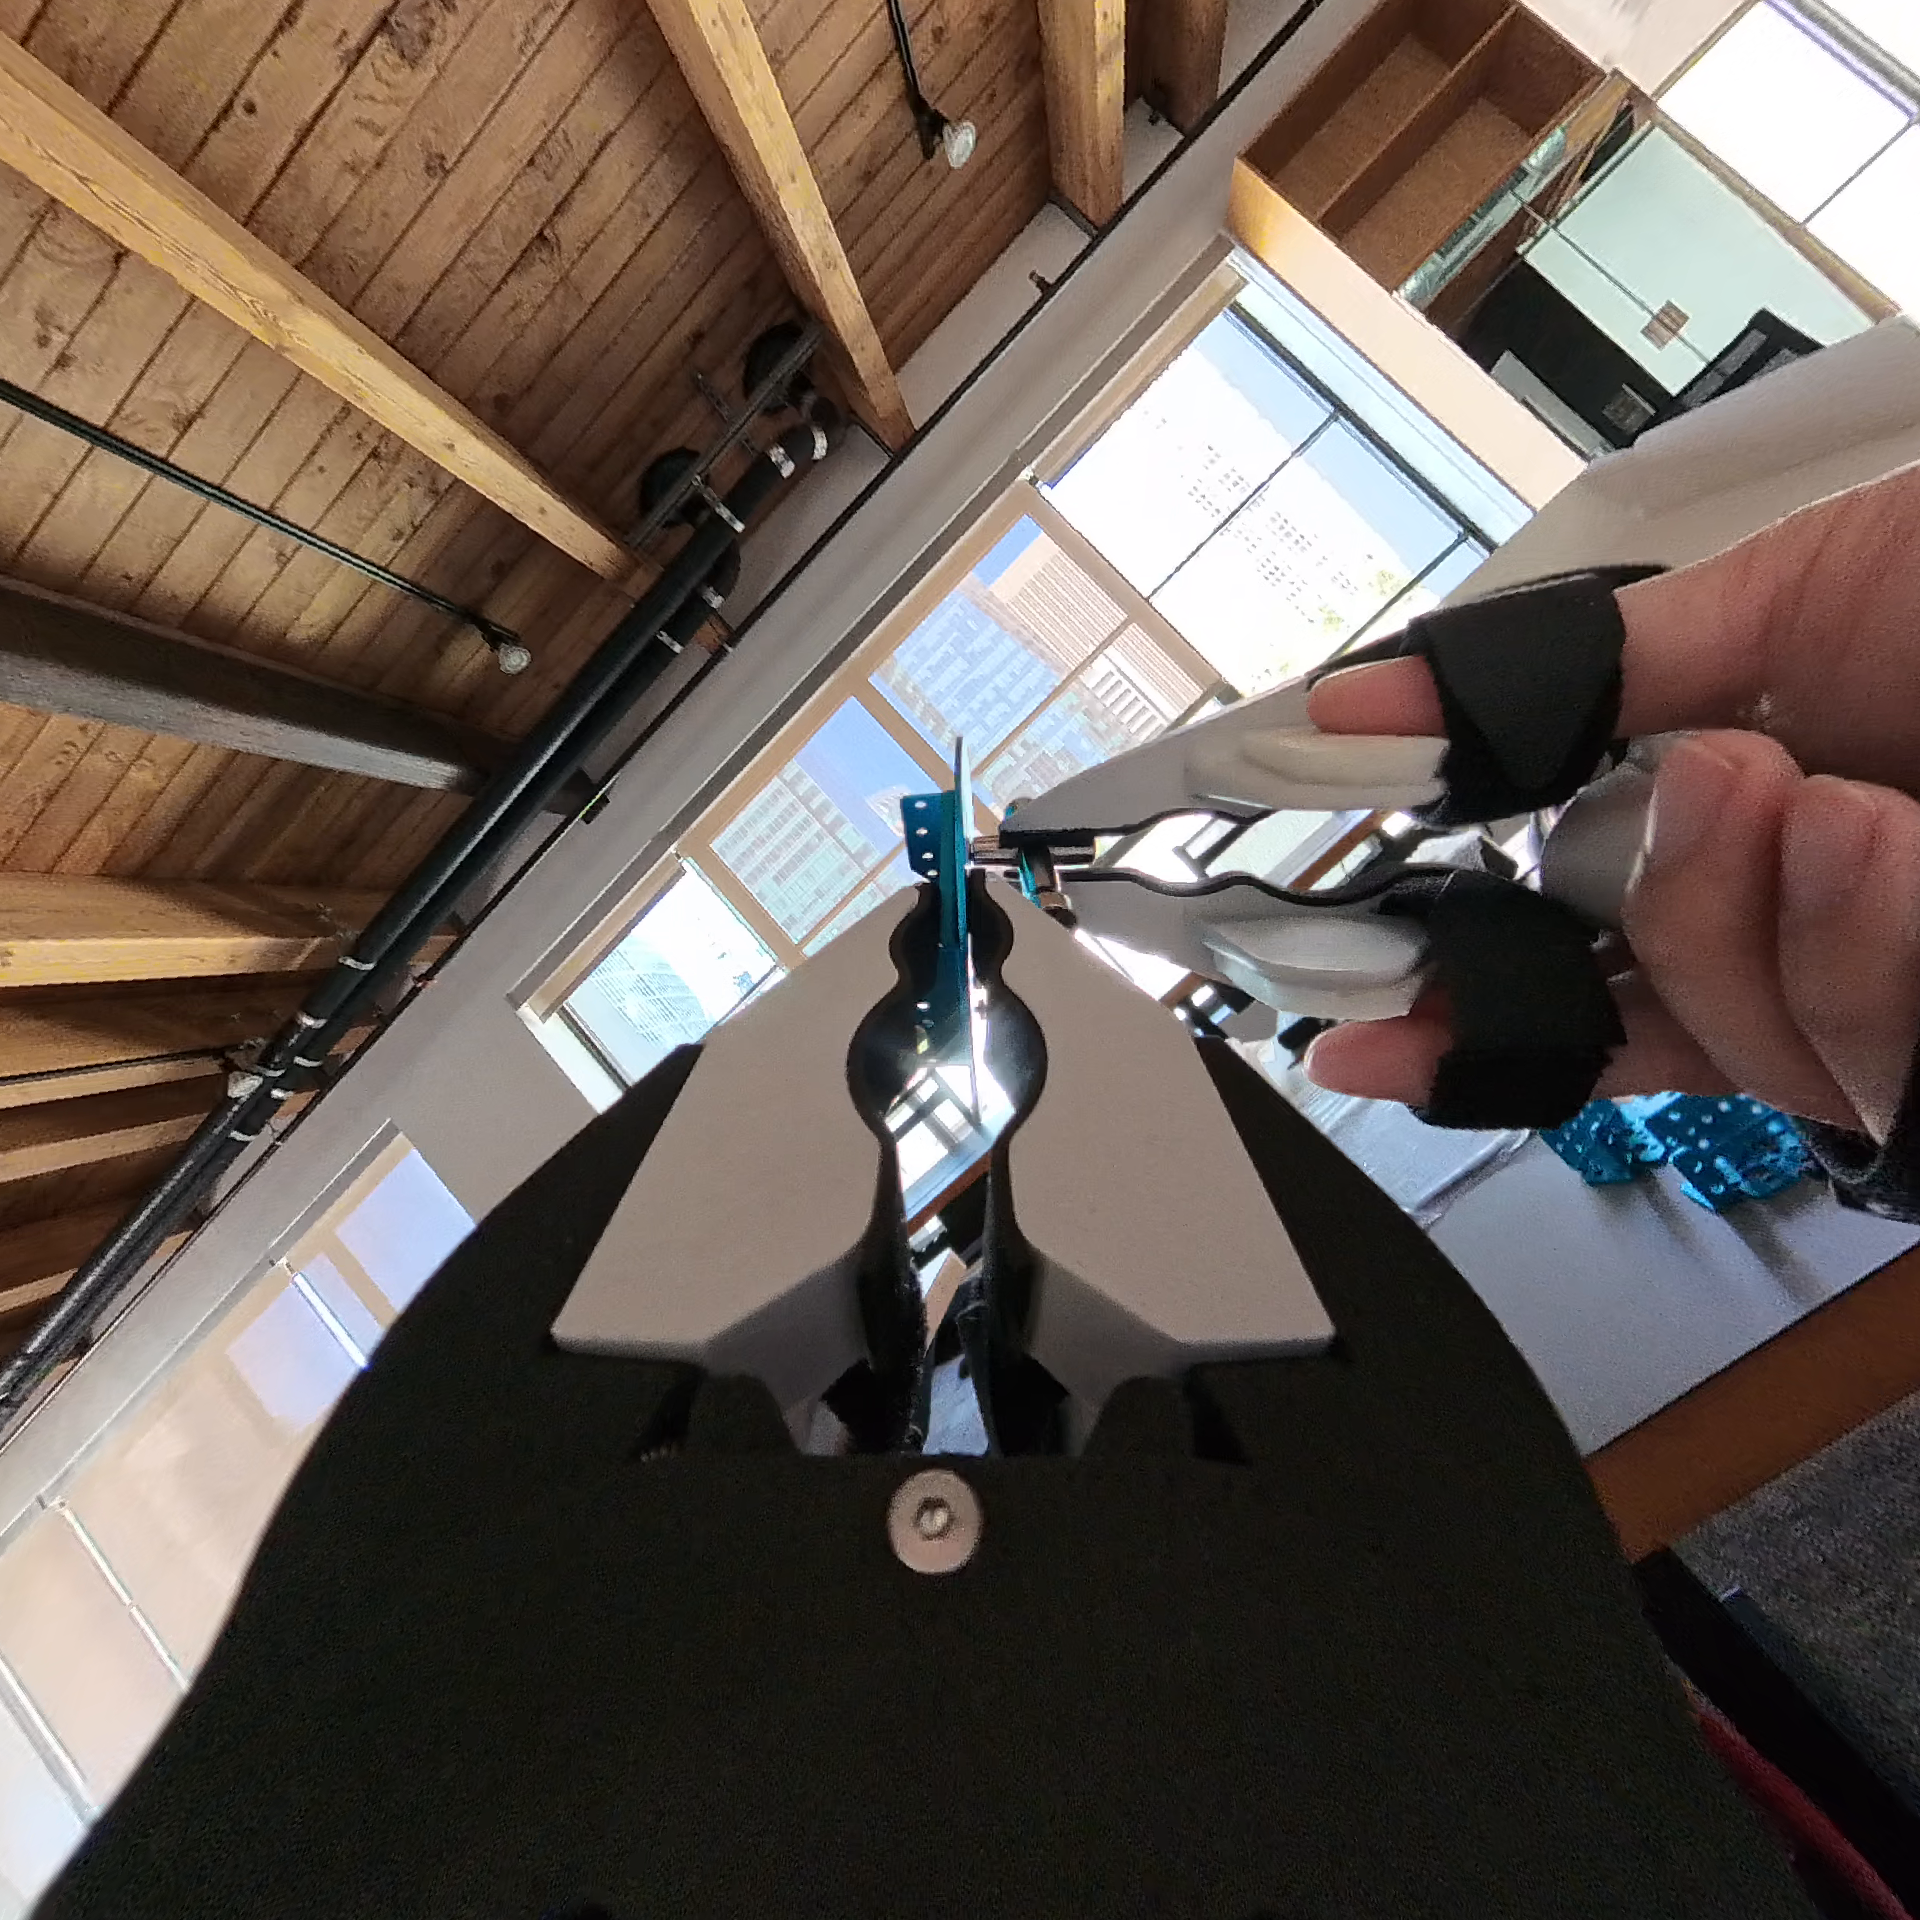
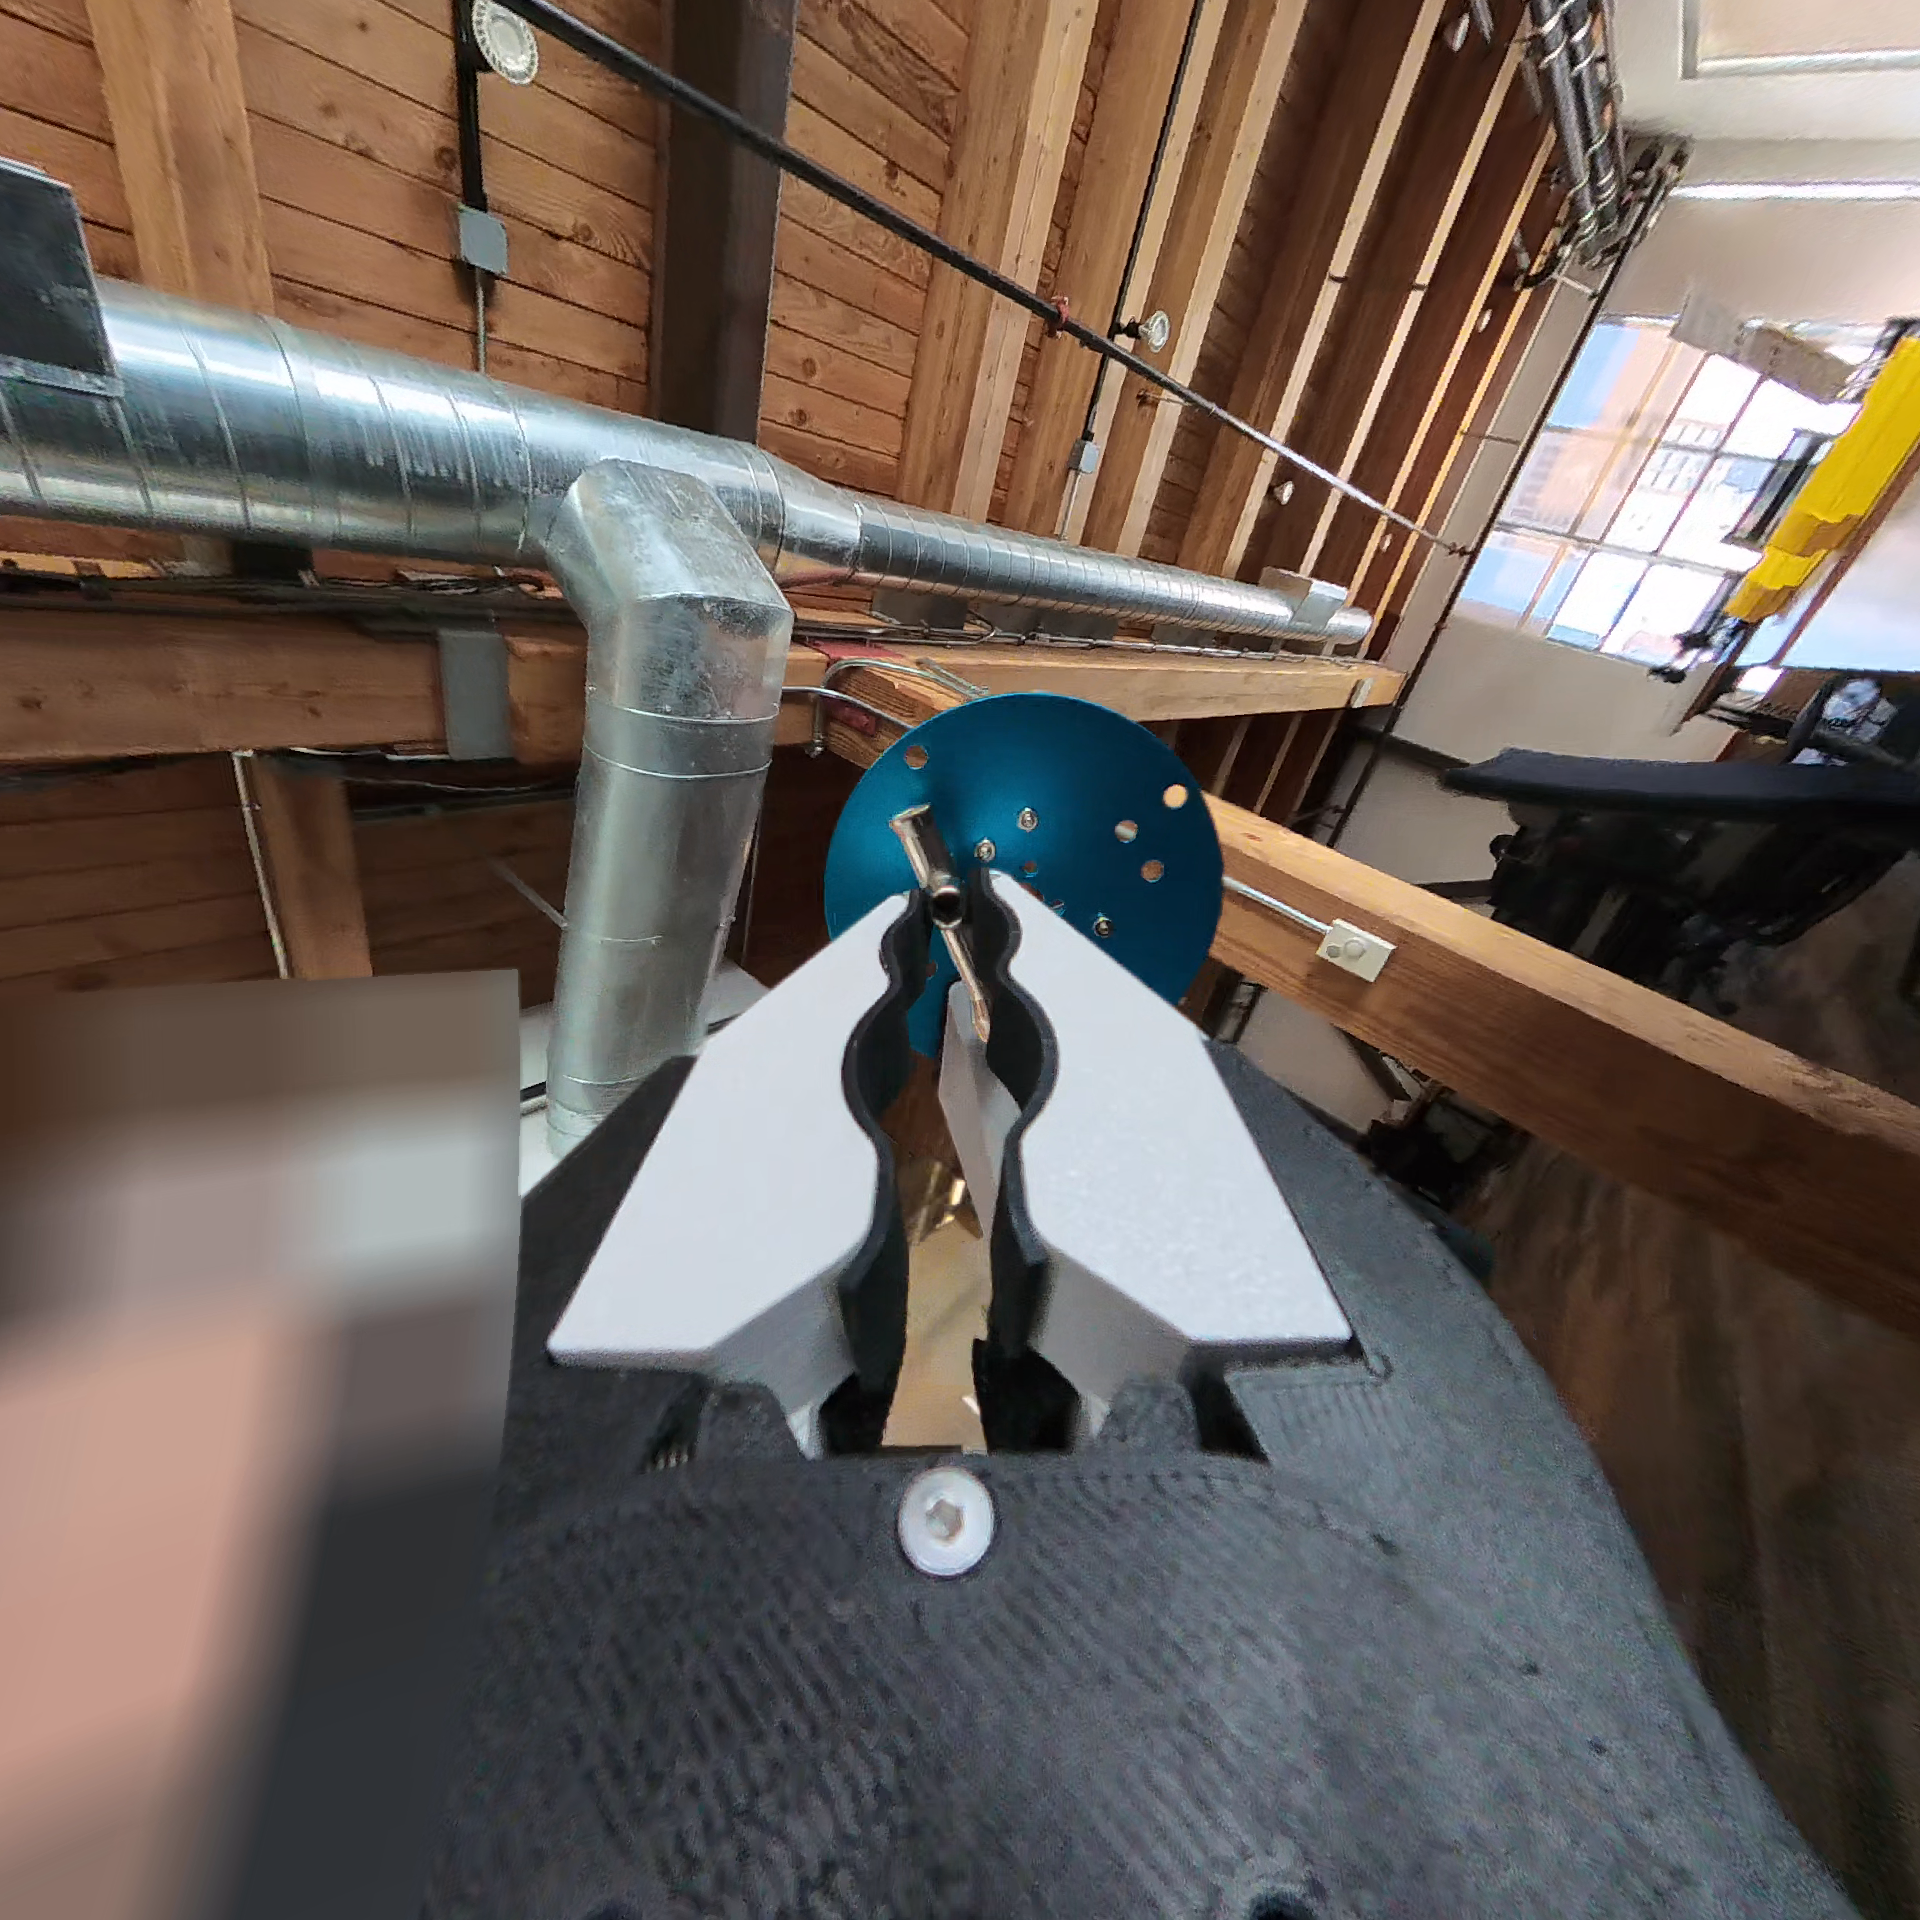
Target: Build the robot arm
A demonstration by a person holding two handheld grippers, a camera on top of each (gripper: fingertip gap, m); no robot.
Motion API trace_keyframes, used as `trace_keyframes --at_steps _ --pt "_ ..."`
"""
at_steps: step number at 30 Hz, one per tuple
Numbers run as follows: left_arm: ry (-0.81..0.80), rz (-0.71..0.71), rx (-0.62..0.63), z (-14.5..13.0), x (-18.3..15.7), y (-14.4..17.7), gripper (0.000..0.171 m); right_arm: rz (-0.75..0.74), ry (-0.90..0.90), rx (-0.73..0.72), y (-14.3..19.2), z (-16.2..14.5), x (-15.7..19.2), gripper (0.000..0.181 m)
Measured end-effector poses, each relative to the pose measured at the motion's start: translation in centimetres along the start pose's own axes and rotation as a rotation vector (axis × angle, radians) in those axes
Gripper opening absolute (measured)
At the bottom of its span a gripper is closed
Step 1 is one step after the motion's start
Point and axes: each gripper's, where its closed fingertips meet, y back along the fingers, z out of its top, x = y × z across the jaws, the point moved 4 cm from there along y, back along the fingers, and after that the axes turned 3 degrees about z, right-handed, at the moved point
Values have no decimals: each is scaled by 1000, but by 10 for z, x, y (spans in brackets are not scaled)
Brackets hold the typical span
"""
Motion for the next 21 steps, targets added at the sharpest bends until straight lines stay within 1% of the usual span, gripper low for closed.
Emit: trace_keyframes --at_steps 3,4,5,7,9,11,12,14,18,20,21 --pt "5 -15 -13 2 0 0 3 38 -102 -10 1 -2 0 7" --pt "12 -30 -12 1 0 0 3 46 -101 -9 1 -1 0 6" --pt "26 -48 -11 0 0 0 3 46 -52 10 2 0 -1 6" --pt "44 -71 -4 -1 -1 1 3 16 123 62 5 2 -1 6" --pt "56 -63 -16 2 -2 3 3 8 280 103 4 3 6 6" --pt "128 -67 -14 5 0 4 3 7 359 124 3 4 13 6" --pt "141 -64 -23 7 1 4 3 5 358 138 2 3 14 6" --pt "95 -59 -33 6 1 4 3 -4 263 129 1 2 12 6" --pt "-38 -53 -13 -3 -6 4 3 4 -94 27 7 3 -2 6" --pt "-81 -32 -11 -7 -9 5 3 17 -186 -29 8 1 -7 6" --pt "-70 -31 1 -9 -10 4 3 29 -217 -61 9 1 -8 5"
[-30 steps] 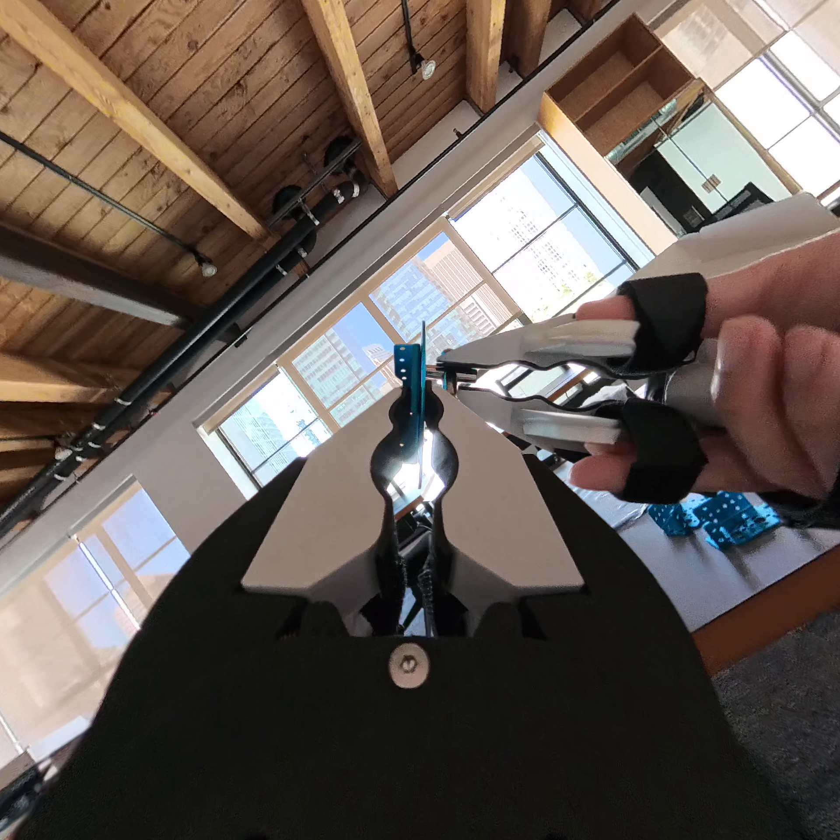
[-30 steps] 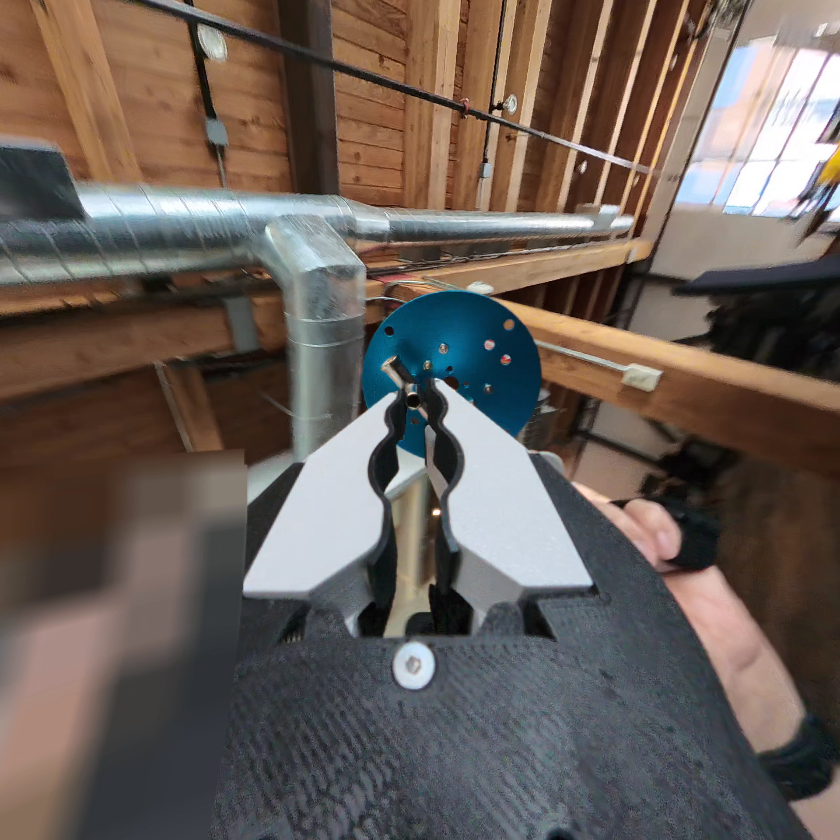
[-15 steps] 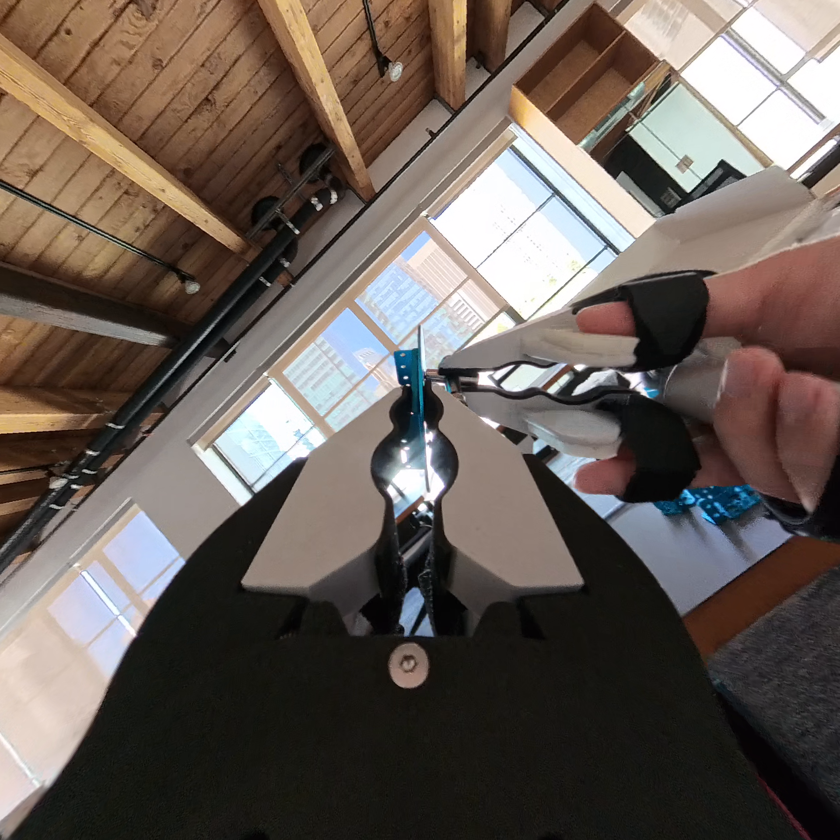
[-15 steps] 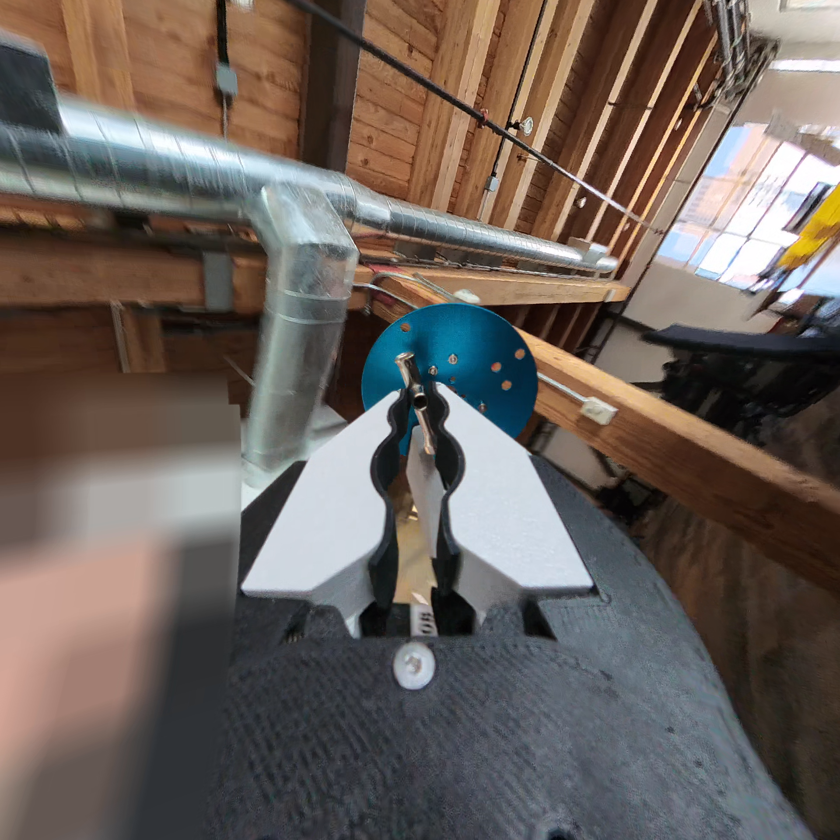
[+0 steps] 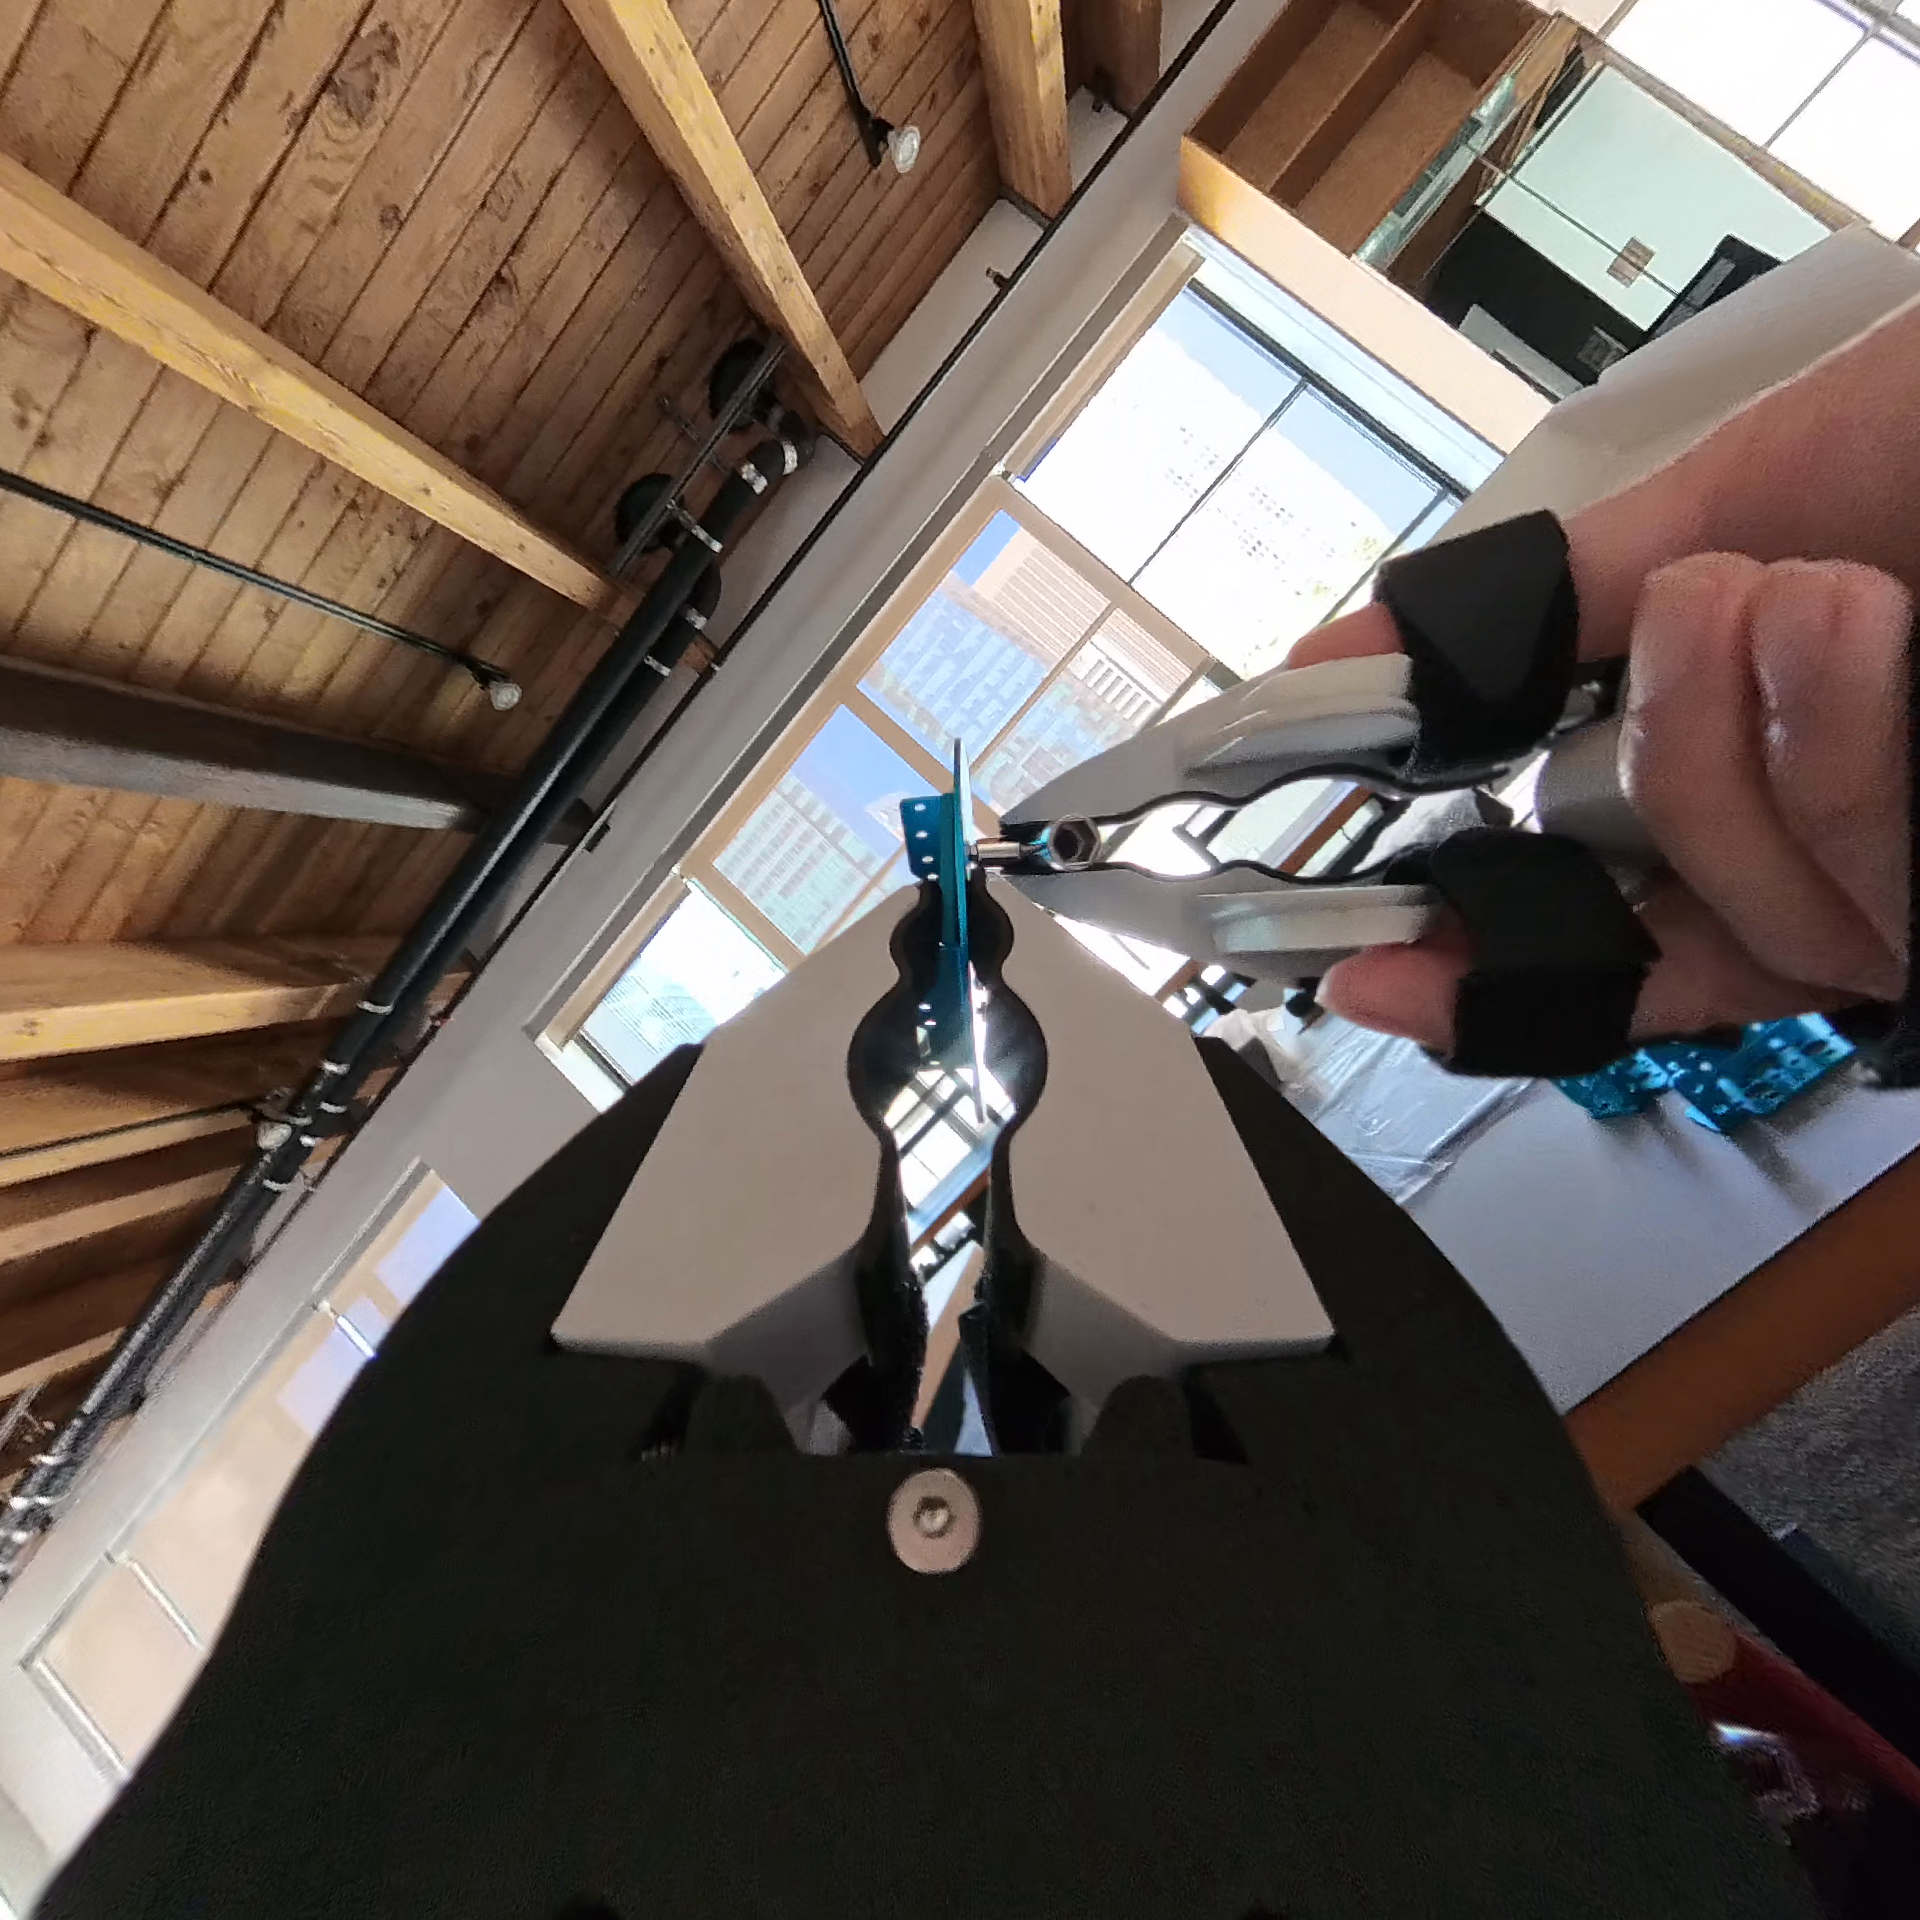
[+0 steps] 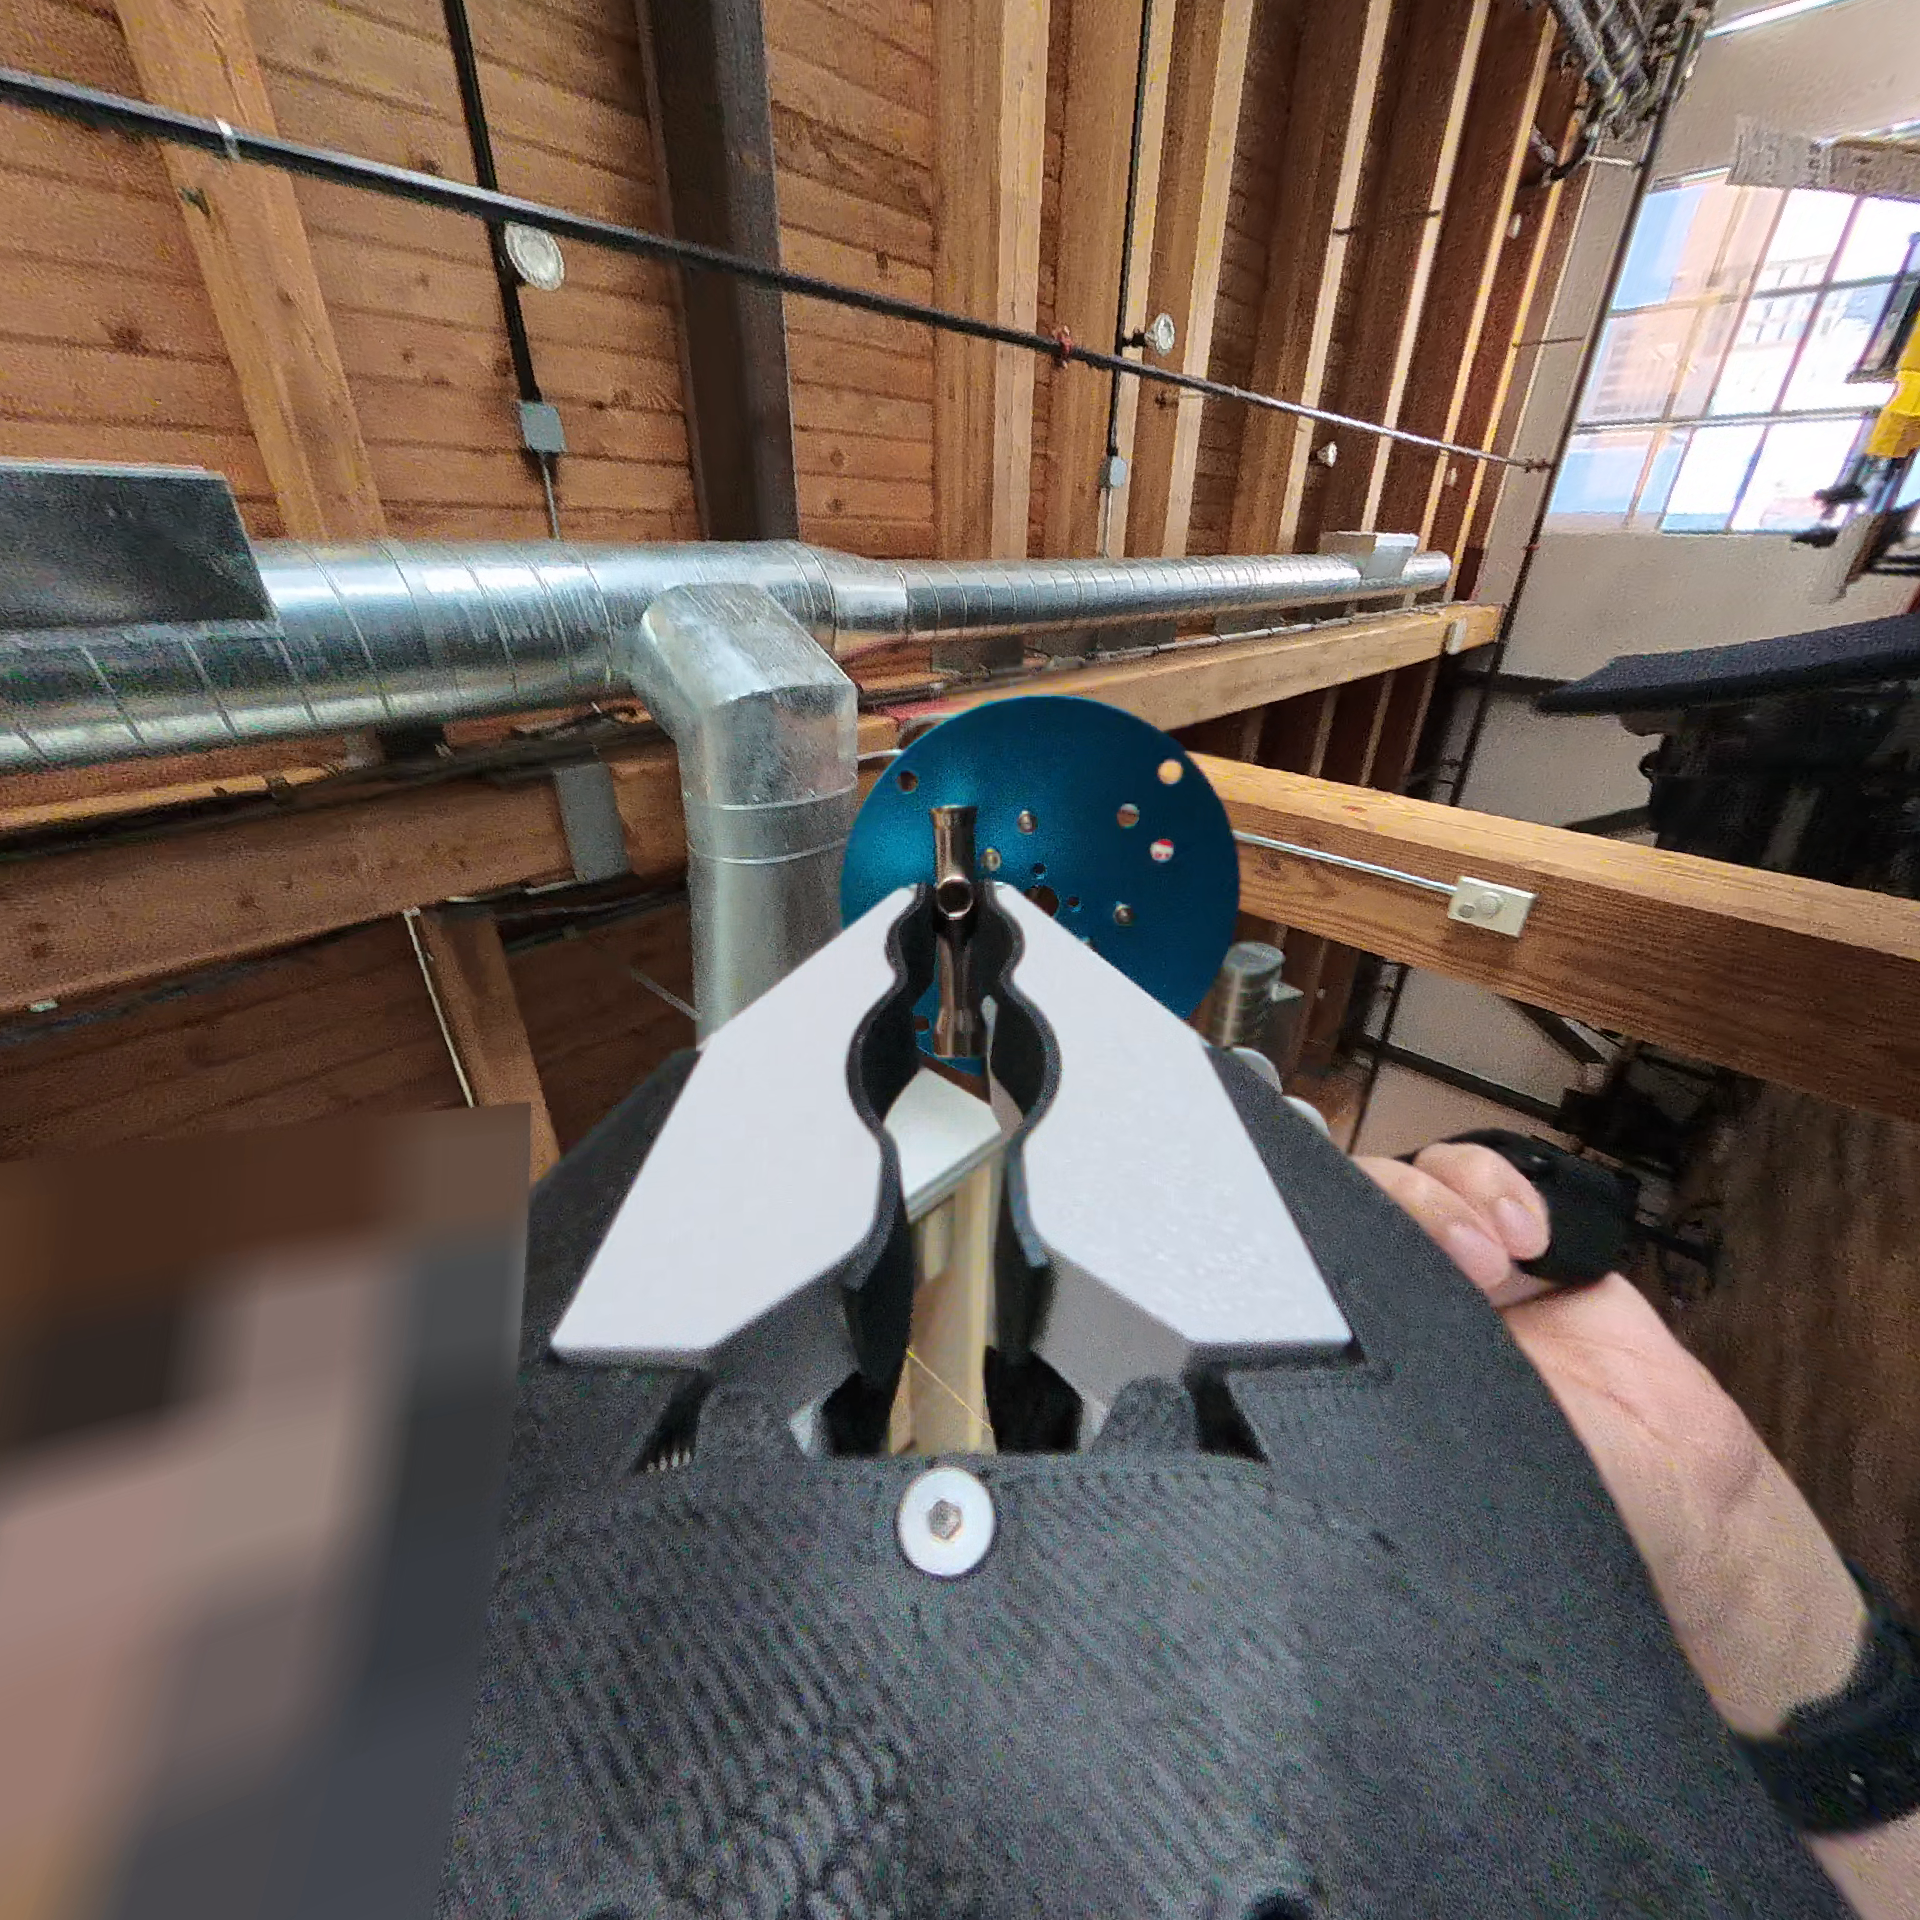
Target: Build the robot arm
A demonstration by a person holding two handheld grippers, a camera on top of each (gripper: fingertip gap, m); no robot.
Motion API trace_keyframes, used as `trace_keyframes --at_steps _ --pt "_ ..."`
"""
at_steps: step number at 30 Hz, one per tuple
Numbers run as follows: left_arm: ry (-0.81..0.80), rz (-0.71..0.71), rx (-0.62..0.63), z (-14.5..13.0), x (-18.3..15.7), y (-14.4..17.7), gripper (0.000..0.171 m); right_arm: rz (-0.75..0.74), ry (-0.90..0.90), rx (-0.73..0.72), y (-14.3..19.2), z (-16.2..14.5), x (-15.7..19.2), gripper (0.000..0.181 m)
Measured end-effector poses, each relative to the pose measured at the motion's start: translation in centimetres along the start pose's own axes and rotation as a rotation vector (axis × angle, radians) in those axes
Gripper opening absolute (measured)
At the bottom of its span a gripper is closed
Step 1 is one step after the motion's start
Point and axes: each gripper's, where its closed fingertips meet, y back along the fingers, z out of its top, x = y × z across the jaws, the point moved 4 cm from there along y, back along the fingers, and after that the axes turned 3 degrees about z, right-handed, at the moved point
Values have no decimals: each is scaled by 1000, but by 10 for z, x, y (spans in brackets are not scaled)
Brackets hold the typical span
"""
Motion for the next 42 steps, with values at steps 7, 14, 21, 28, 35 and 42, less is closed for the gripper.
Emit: trace_keyframes --at_steps 7,14,21,28,35,42 --pt "297 -21 144 -7 3 -11 2 -63 320 -86 6 13 2 6" --pt "1054 -206 218 -16 17 -17 3 -292 1473 457 3 8 35 7" --pt "1319 -214 193 -26 30 -15 2 -440 2284 866 8 -14 18 7" --pt "1149 -187 185 -16 30 -11 3 -450 2453 935 0 -21 7 6" --pt "1092 -178 148 -9 33 -6 3 -432 2601 941 -6 -29 7 7" --pt "1116 -190 123 -6 35 -4 3 -410 2596 940 -7 -32 7 7"
